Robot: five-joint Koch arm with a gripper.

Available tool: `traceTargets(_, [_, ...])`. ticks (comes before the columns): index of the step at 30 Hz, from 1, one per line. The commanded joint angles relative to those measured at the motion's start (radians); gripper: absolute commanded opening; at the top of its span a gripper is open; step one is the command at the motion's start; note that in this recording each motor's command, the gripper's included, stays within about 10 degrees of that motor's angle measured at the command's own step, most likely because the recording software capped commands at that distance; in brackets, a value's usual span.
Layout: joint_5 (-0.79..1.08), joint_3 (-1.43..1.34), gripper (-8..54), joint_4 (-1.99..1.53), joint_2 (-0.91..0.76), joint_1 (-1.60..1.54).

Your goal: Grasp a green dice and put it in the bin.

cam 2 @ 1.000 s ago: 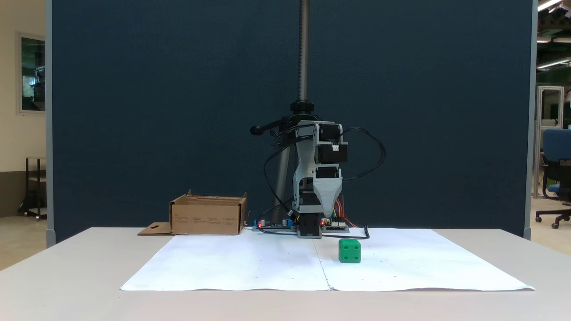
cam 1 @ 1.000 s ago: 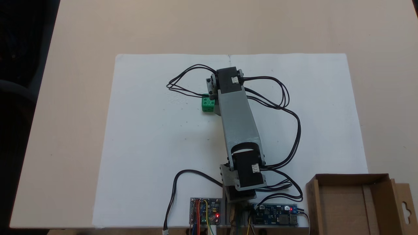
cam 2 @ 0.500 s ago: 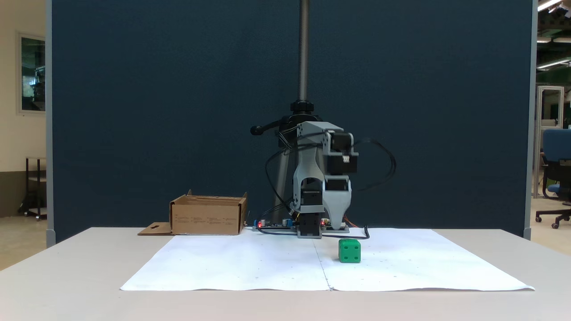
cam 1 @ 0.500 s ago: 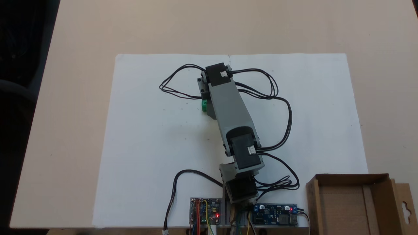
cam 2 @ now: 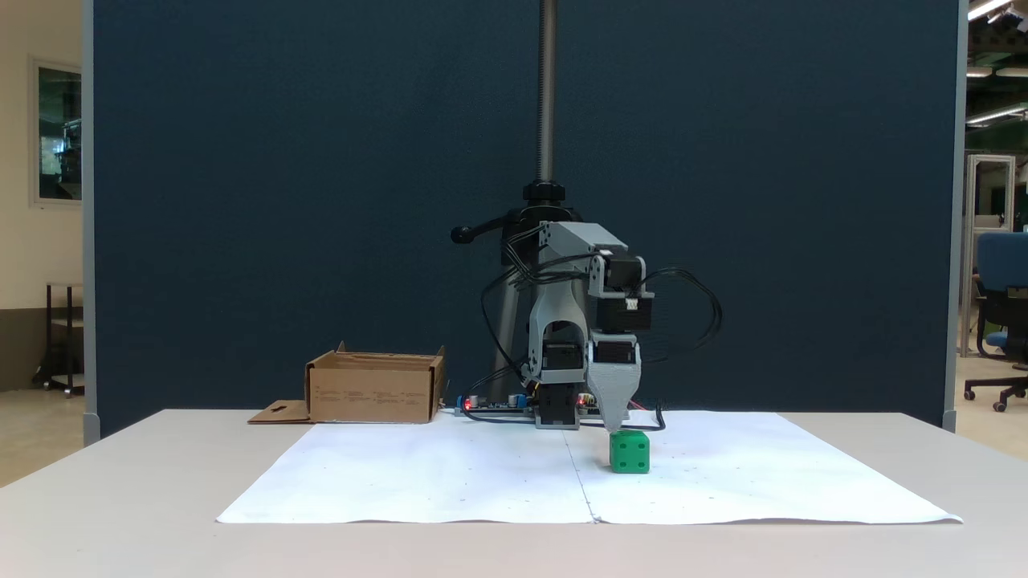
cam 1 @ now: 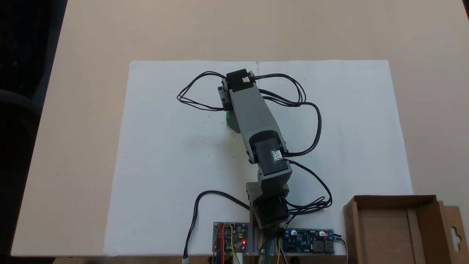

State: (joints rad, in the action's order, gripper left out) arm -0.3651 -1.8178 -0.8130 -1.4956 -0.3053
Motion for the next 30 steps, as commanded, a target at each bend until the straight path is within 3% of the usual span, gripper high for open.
traceTargets(1, [-0.064,0.046,41.7,0.037,-0.006,-0.018])
traceTargets(30, [-0.132,0.067,41.7,0.094,0.110,-0.054])
